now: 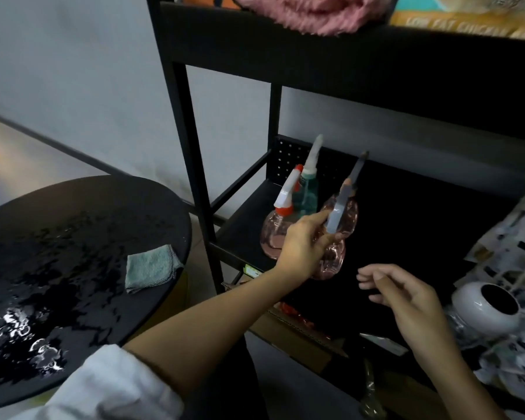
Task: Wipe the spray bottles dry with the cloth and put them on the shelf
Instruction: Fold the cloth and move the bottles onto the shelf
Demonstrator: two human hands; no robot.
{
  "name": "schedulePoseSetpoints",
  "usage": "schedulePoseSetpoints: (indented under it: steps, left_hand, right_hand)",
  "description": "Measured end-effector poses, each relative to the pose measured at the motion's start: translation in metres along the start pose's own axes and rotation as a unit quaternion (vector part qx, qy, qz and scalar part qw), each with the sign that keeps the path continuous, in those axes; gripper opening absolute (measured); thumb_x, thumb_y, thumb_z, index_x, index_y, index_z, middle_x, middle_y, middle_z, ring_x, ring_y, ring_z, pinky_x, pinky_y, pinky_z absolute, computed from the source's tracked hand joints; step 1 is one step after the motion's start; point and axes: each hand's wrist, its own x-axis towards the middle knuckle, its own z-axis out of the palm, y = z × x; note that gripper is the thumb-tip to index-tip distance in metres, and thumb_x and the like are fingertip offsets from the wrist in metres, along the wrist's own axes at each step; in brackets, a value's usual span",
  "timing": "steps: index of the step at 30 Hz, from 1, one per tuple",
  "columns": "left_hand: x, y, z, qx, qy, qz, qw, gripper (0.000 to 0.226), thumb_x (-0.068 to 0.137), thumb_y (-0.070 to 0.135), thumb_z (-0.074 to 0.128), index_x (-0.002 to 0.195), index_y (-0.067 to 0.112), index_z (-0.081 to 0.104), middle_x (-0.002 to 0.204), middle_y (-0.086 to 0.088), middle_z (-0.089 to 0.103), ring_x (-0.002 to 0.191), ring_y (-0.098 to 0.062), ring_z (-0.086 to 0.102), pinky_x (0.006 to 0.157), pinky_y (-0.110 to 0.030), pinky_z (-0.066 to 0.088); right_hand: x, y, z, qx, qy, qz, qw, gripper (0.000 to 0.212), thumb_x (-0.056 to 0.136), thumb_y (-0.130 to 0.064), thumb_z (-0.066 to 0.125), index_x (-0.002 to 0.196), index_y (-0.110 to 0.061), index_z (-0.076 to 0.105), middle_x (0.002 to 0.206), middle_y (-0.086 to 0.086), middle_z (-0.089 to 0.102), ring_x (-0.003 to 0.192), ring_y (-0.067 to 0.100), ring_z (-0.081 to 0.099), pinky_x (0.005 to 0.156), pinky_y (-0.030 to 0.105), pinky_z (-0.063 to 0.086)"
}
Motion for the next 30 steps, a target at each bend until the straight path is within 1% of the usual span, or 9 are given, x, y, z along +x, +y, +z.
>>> schedulePoseSetpoints:
  steps: [5,9,13,16,19,23,26,28,30]
  left_hand:
    - [0.007,-0.005,0.011,0.002,0.0,-0.022,1.0,0.03,0.091,0.011,0.065,0.12,0.007,0.063,0.102,-0.016,0.068,0.093,-0.025,0.063,0.078,-0.022,0.047]
    - [0.008,-0.011,0.014,-0.004,-0.004,-0.042,0.999,0.029,0.092,0.014,0.062,0.121,0.011,0.06,0.097,-0.015,0.069,0.086,-0.026,0.064,0.076,-0.031,0.051]
    - [0.011,-0.007,0.012,0.001,-0.031,-0.045,0.998,0.031,0.094,0.015,0.061,0.124,0.008,0.057,0.103,-0.015,0.071,0.093,-0.026,0.066,0.078,-0.028,0.05]
    - [0.006,-0.006,0.006,-0.012,-0.044,-0.057,0.997,0.055,0.09,0.017,0.067,0.14,0.013,0.044,0.12,0.001,0.064,0.111,-0.006,0.058,0.09,-0.012,0.045]
    - [-0.011,-0.006,-0.005,-0.017,0.028,-0.016,0.999,0.045,0.088,0.008,0.064,0.13,0.013,0.049,0.122,0.0,0.061,0.111,-0.001,0.055,0.093,-0.009,0.041]
    - [-0.027,-0.017,-0.029,-0.065,0.169,-0.025,0.983,0.03,0.082,0.001,0.061,0.102,0.018,0.047,0.098,0.0,0.053,0.089,-0.01,0.057,0.078,-0.025,0.052]
    - [-0.019,-0.036,-0.046,-0.017,0.196,-0.073,0.978,0.046,0.077,0.011,0.071,0.111,0.021,0.042,0.11,-0.002,0.045,0.106,-0.021,0.05,0.093,-0.038,0.049]
    - [-0.011,-0.045,-0.052,-0.005,0.137,-0.12,0.983,0.065,0.076,0.014,0.079,0.127,0.016,0.04,0.128,-0.002,0.042,0.124,-0.017,0.043,0.105,-0.029,0.039]
    - [-0.003,-0.054,-0.056,-0.016,0.062,-0.148,0.987,0.087,0.073,0.018,0.083,0.144,0.014,0.031,0.144,-0.002,0.038,0.133,-0.014,0.038,0.106,-0.024,0.035]
  right_hand:
    - [0.001,0.005,-0.005,-0.002,-0.001,0.007,1.0,0.025,0.097,-0.007,0.048,0.091,-0.017,0.07,0.094,-0.01,0.072,0.085,0.005,0.067,0.073,0.017,0.052]
    - [0.001,0.007,-0.004,0.005,-0.002,0.013,1.0,0.025,0.097,-0.006,0.048,0.092,-0.015,0.07,0.093,-0.008,0.073,0.085,0.006,0.068,0.073,0.019,0.052]
    - [0.005,0.009,0.001,0.004,0.006,0.02,1.0,0.024,0.097,-0.005,0.048,0.092,-0.014,0.07,0.093,-0.01,0.073,0.084,0.005,0.068,0.073,0.017,0.052]
    - [0.016,0.011,0.011,-0.008,0.027,0.014,0.999,0.019,0.095,-0.01,0.053,0.096,-0.022,0.068,0.092,-0.007,0.072,0.092,0.002,0.066,0.076,0.016,0.051]
    - [0.032,0.017,0.029,-0.046,0.068,0.011,0.997,0.021,0.09,-0.016,0.064,0.108,-0.026,0.06,0.109,-0.01,0.063,0.105,-0.003,0.057,0.086,0.017,0.047]
    - [0.058,0.025,0.049,-0.101,0.085,0.04,0.99,0.063,0.08,-0.031,0.075,0.136,-0.024,0.046,0.131,-0.009,0.044,0.119,0.002,0.041,0.094,0.025,0.032]
    - [0.07,0.029,0.059,-0.115,0.084,0.037,0.989,0.077,0.077,-0.034,0.077,0.144,-0.024,0.04,0.134,-0.006,0.042,0.121,0.005,0.038,0.095,0.024,0.031]
    - [0.074,0.033,0.066,-0.124,0.093,0.034,0.987,0.075,0.076,-0.033,0.078,0.142,-0.02,0.044,0.134,-0.002,0.046,0.121,0.007,0.042,0.095,0.024,0.034]
    - [0.075,0.039,0.072,-0.137,0.107,0.031,0.984,0.065,0.076,-0.033,0.079,0.132,-0.014,0.053,0.127,0.003,0.055,0.116,0.015,0.053,0.092,0.027,0.041]
